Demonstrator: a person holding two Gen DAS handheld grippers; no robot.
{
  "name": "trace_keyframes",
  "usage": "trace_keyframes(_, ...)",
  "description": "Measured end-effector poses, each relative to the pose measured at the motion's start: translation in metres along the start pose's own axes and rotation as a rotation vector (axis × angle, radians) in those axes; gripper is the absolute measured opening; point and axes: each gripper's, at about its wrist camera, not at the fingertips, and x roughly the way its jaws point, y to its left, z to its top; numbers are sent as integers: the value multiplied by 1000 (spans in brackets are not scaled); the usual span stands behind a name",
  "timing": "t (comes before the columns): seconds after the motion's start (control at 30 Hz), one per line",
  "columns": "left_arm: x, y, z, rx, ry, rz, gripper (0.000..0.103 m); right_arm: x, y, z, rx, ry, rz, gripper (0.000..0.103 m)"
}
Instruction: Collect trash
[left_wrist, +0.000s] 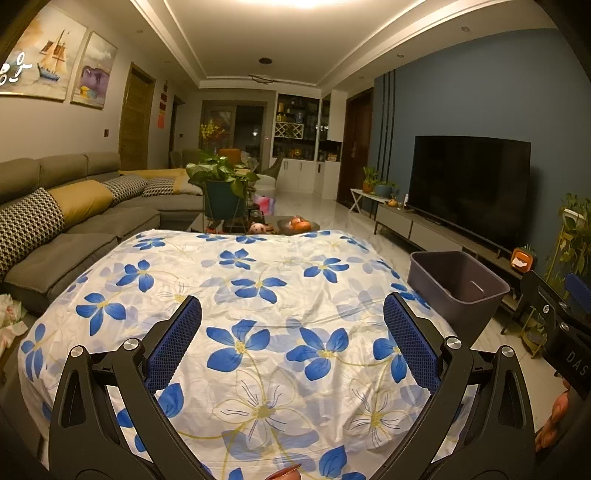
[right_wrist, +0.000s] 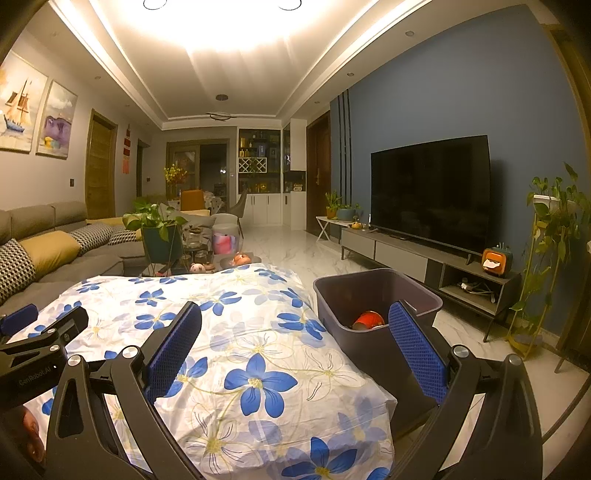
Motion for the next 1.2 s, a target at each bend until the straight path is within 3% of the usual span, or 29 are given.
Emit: trace_keyframes(1.2,-1,-3,1,3,-1,2,97,0,-2,-1,8,1,1,98)
